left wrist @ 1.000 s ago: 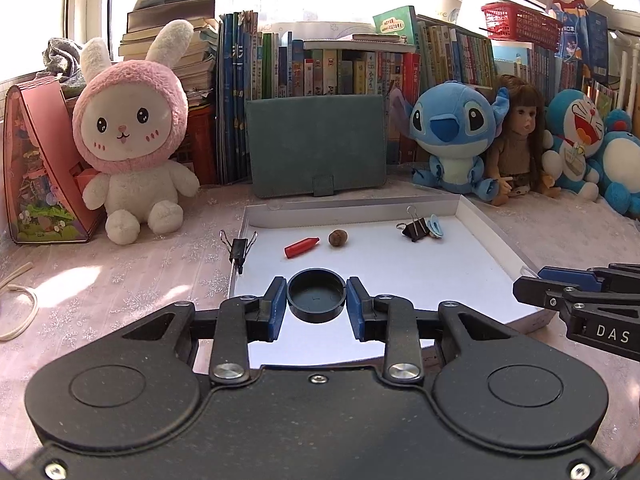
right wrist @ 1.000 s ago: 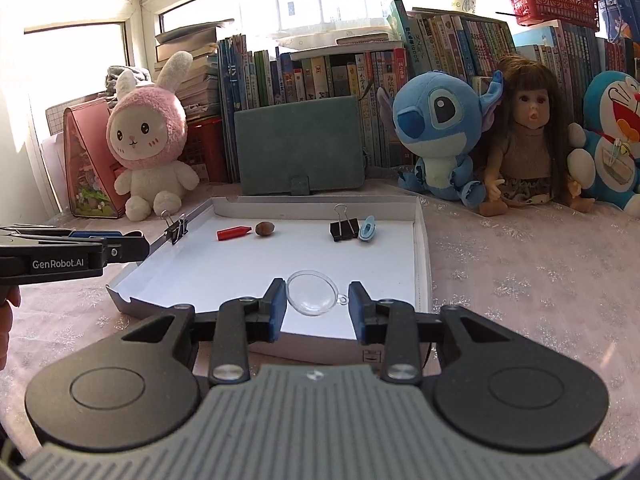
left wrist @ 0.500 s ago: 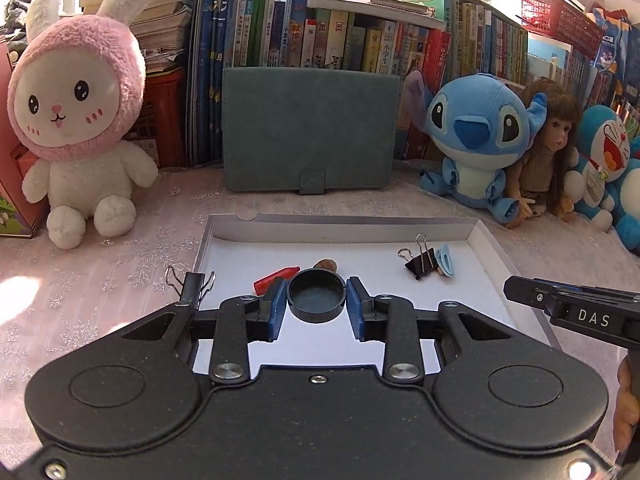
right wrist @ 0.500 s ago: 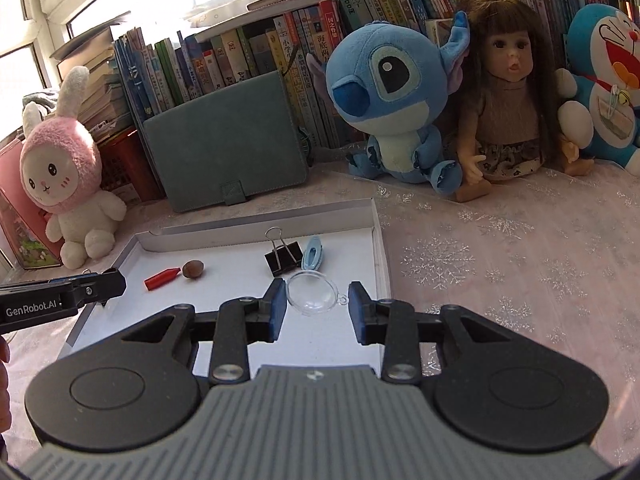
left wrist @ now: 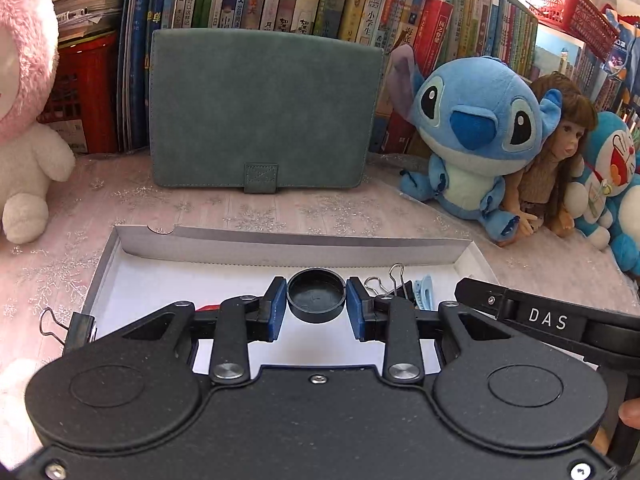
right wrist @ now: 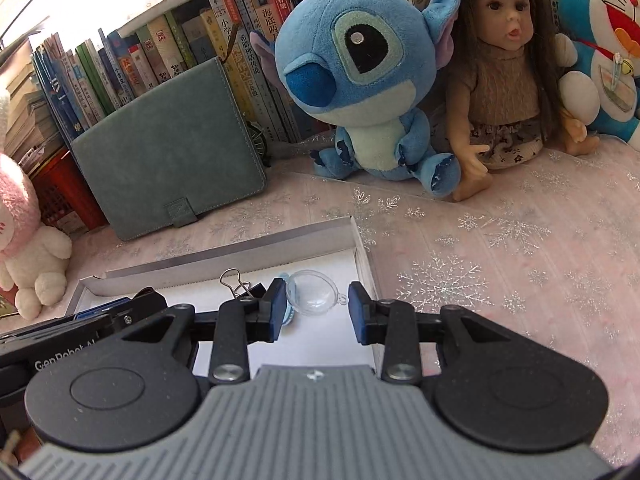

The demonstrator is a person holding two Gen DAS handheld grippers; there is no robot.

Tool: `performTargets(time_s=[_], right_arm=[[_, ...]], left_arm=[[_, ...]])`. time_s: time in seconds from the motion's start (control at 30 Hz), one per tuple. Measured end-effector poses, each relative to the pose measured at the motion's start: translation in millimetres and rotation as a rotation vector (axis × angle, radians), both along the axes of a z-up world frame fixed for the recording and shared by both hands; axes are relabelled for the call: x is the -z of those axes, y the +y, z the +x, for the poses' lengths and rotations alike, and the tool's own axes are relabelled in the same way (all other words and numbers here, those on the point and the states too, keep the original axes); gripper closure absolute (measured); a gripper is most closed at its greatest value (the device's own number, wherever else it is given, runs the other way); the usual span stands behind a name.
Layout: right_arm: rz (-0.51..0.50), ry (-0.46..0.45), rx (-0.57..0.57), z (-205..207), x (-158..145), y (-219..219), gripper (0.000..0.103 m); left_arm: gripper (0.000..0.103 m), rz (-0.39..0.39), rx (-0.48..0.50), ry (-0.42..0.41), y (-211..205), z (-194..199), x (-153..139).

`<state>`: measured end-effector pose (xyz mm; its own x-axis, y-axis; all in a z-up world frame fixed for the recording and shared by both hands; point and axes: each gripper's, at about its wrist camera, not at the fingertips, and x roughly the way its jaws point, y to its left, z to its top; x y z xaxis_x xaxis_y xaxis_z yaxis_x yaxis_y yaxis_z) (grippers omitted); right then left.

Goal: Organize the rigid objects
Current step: 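Carry the black lid and clear dome over the white tray with both grippers, then open the left gripper to drop the lid while the right gripper releases the dome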

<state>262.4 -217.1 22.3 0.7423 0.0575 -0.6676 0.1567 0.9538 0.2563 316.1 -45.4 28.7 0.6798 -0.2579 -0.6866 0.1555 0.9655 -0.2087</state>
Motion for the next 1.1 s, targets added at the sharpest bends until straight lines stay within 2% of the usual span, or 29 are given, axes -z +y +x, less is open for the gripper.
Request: performTargets(time_s=[0.23,0.63,0.9,0.97,1.03,1.1], right_arm=[[-0.011,0.013,0.005,13,7,2,0.064],[0.002,0.016,0.001,20,15,4,0.064],[-0.006,0.013,-0.006,23,16,10,0.063],[-0.008,0.010,-0.005,22,16,11,0.061],[-0.006,0.005,-0.002,21,16,10,0.057],[-0.001,-0.001,-0.003,20,16,10,0.044]], left_arm=[[0.073,0.045,0.001,0.006,-7,8,11],[0.072,0.064,-0.016,0.028,-10,15,23],[0.073,0.084,-0.020,0.013,-13,15,23],[0.073,0.073,-0.026,0.014,-12,15,23],[0.068,0.058,-0.035,0.016,-10,14,23],[0.064,0.041,-0.036,0.020,-8,13,22]])
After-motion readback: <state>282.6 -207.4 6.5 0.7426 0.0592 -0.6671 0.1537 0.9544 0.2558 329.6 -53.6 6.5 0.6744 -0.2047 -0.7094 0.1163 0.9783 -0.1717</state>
